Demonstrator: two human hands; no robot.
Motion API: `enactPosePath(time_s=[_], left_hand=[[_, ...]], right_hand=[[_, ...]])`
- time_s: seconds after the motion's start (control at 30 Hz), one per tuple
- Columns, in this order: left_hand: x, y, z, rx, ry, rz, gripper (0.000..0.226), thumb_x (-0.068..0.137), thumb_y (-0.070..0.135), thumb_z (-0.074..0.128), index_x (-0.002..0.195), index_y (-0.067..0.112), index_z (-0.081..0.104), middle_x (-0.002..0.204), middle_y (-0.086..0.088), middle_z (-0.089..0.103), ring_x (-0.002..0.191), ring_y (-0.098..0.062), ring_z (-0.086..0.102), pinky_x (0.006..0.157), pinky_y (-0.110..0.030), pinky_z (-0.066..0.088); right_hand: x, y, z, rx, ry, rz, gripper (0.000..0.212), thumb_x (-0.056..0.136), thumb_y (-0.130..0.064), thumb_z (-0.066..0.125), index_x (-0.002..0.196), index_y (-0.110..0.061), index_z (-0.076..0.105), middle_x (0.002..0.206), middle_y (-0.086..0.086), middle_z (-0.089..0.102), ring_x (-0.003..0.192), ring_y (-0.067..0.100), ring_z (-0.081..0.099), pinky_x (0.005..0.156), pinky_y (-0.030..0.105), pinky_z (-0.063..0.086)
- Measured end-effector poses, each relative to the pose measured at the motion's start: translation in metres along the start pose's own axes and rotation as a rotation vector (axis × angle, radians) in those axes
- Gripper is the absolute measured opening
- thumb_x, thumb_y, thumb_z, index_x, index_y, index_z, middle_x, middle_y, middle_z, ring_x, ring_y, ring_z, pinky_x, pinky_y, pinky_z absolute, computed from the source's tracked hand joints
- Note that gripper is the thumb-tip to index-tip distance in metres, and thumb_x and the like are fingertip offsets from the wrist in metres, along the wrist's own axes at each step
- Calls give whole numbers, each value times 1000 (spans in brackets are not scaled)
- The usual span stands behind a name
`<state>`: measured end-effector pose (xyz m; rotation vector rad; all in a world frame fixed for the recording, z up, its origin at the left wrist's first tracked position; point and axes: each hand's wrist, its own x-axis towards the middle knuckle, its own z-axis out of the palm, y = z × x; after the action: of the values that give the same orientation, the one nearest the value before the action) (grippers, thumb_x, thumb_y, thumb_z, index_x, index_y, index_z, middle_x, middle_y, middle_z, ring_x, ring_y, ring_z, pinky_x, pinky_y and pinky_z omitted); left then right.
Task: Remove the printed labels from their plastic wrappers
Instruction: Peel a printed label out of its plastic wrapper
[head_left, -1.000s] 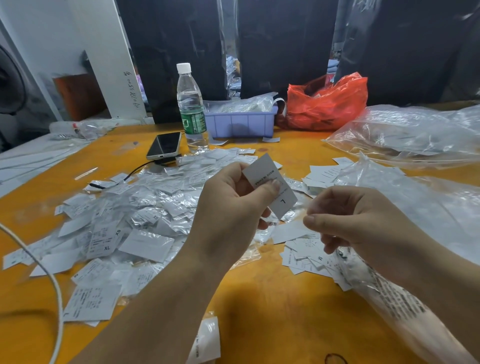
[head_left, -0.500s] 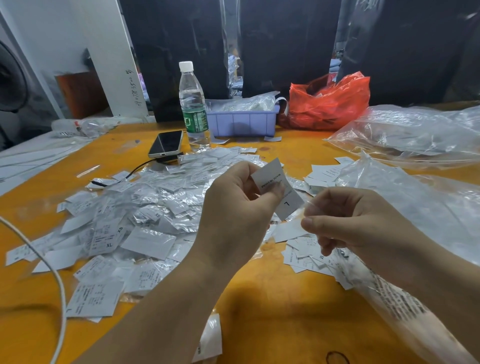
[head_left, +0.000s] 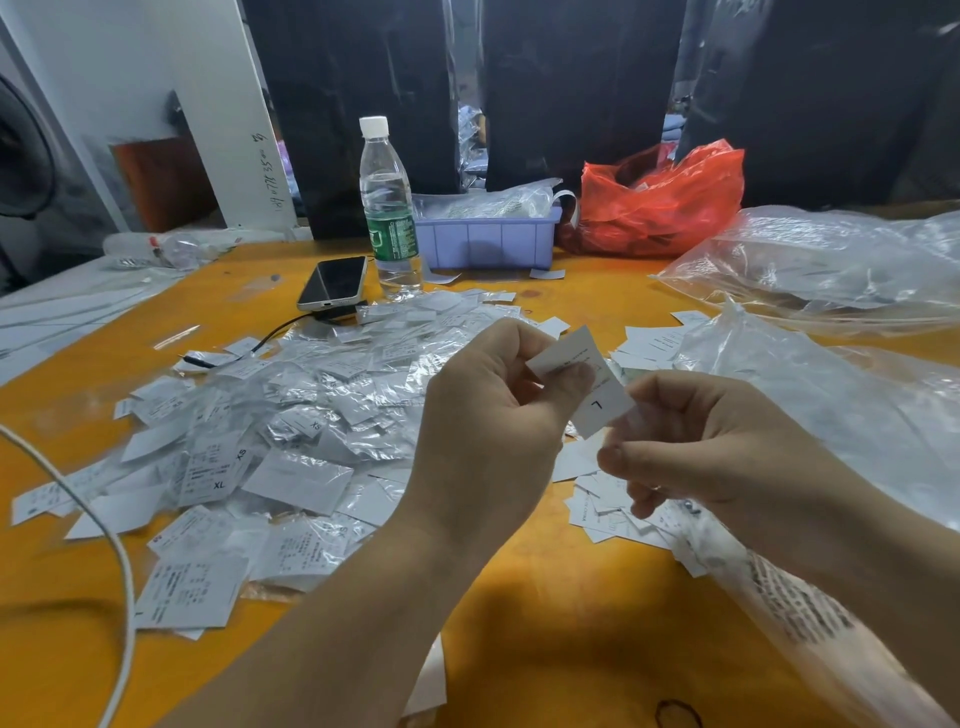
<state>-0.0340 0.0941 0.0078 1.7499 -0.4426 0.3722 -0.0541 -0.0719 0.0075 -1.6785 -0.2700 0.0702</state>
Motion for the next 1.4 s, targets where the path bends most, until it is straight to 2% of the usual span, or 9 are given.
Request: enactPosePath(time_s=[0.2, 0.47, 0.63, 0.8, 0.9, 1.03, 1.17, 1.27, 1.4], left_hand=[[-1, -1, 2, -1, -13, 32, 10, 88, 15, 72, 83, 12, 63, 73, -3, 68, 70, -26, 63, 62, -48, 55], [-1, 1, 1, -69, -136, -112, 17, 81, 7, 75, 90, 17, 65, 81, -2, 71, 74, -23, 68, 65, -46, 57], [0, -3, 1, -112, -181, -190, 16, 81, 9, 75, 93, 17, 68, 85, -3, 72, 77, -20, 68, 61, -30, 60], [0, -7, 2, -76, -214, -176, 5, 93, 24, 64, 93, 27, 68, 85, 1, 69, 77, -17, 64, 59, -23, 56], [-1, -7, 3, -16, -247, -159, 26, 89, 45, 48, 95, 28, 68, 86, 5, 68, 75, -10, 61, 65, -30, 51], [1, -4, 0, -16, -205, -162, 34, 86, 44, 40, 87, 22, 66, 65, 12, 59, 61, -2, 51, 56, -17, 41], [1, -3, -3, 38, -201, -96, 20, 95, 26, 53, 87, 14, 66, 72, -11, 59, 59, -19, 48, 52, -29, 42], [-1, -3, -2, 77, -189, -68, 12, 96, 20, 58, 88, 16, 66, 82, -11, 67, 73, -29, 58, 63, -44, 50], [-4, -3, 1, 121, -184, -11, 10, 95, 20, 60, 86, 21, 64, 75, -5, 66, 69, -28, 59, 59, -48, 51]], right_hand=[[-1, -1, 2, 43, 37, -11, 38, 55, -12, 78, 91, -7, 67, 69, 13, 68, 52, 16, 60, 49, 24, 50], [-1, -2, 1, -22, 144, -41, 49, 59, -4, 79, 105, -7, 64, 72, 14, 66, 57, 14, 61, 50, 26, 49], [0, 0, 0, -58, 140, -57, 42, 66, 5, 78, 103, -8, 65, 78, 14, 70, 60, 16, 62, 52, 27, 51], [0, 1, 0, -71, 142, -86, 37, 67, 4, 79, 98, -11, 65, 70, 7, 70, 58, 16, 63, 52, 26, 53], [0, 2, -1, -91, 147, -98, 33, 69, 3, 79, 96, -13, 66, 72, 6, 71, 60, 17, 63, 53, 28, 54], [1, 4, -1, -101, 136, -100, 31, 71, 5, 77, 95, -11, 66, 77, 6, 72, 62, 19, 64, 54, 27, 52], [2, 5, -2, -87, 133, -90, 32, 71, 3, 78, 97, -9, 65, 76, 6, 71, 61, 19, 62, 54, 27, 53], [1, 5, -3, -88, 134, -88, 33, 71, -1, 79, 99, -9, 65, 75, 4, 70, 59, 18, 62, 54, 27, 53], [2, 8, -3, -121, 148, -107, 31, 71, 0, 81, 94, -16, 67, 76, 5, 69, 61, 19, 63, 56, 29, 54]])
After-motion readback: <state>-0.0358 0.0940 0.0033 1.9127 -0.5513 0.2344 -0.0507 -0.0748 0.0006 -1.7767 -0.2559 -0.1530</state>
